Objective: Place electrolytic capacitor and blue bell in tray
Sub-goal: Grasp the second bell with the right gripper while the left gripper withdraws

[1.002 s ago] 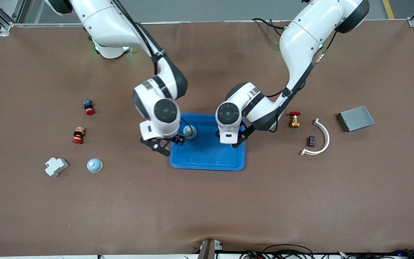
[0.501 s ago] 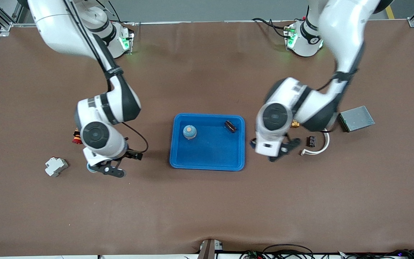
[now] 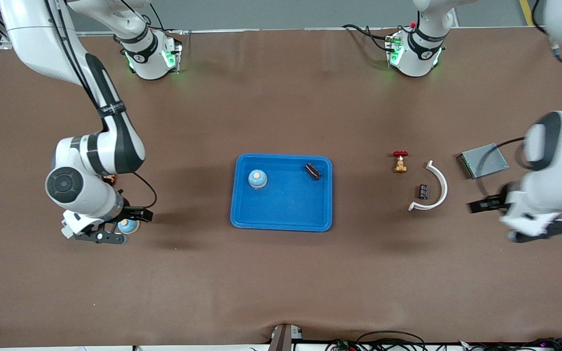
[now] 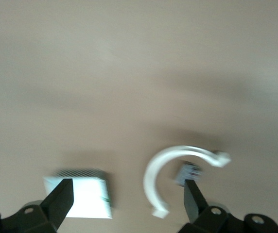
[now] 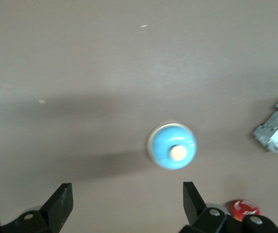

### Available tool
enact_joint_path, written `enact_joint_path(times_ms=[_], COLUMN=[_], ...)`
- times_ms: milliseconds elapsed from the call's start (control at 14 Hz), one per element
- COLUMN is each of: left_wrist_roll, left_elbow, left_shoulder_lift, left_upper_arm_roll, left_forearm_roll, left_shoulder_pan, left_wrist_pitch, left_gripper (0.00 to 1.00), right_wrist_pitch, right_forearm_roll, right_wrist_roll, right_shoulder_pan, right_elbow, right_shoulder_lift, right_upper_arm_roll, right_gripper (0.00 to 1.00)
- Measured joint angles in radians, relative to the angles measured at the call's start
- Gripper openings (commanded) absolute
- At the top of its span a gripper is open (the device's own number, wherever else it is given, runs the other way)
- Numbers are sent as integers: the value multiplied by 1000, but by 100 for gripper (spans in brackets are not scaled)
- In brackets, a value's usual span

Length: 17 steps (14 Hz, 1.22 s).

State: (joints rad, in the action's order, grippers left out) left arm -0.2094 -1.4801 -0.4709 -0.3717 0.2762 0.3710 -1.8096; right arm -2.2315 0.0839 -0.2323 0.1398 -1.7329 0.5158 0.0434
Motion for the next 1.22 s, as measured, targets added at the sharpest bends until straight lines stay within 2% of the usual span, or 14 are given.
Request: enact_joint_path(times_ms=[143, 286, 644, 859, 1217], left_wrist_roll=[178, 280, 434, 480, 458], left_elbow=[0, 1, 1, 8, 16], left_shoulder_lift=[1, 8, 49, 63, 67], left_upper_arm_roll=[-2, -5, -6, -7, -47], left_forearm_roll=[-1, -2, -120, -141, -144], left_shoulder_pan=[112, 160, 222, 250, 230], left_wrist_pitch=[-31, -38, -36, -36, -38], left_gripper=[100, 100, 100, 100, 100], right_wrist_pitch=[-109, -204, -287, -337, -380], right_forearm_roll=[0, 0, 0, 0, -6], right_wrist_roll=[81, 135, 147, 147, 144], right_shoulder_pan=[-51, -96, -110, -110, -110], right_elbow=[-61, -114, -143, -149, -151], right_shoulder_lift=[-3, -2, 3, 30, 88], right_upper_arm_roll=[0, -1, -13, -15, -17], right_gripper=[100, 100, 100, 100, 100])
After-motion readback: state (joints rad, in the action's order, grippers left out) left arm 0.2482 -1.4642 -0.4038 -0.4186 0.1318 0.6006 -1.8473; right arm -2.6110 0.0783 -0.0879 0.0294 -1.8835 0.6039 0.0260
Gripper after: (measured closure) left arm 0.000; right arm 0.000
